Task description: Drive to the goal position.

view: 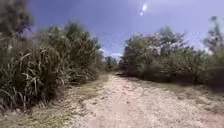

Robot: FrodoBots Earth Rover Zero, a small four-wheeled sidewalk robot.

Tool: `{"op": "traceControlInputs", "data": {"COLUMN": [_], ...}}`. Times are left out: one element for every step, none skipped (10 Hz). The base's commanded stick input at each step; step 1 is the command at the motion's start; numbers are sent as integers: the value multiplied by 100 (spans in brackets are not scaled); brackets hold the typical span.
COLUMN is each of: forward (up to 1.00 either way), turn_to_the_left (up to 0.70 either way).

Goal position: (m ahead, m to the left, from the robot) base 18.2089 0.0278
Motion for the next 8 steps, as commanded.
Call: {"op": "traceControlInputs", "data": {"forward": [70,70,70,70,70,70,70,70], "turn_to_the_left": [0,0,0,-9,-26,-32,-11,0]}}
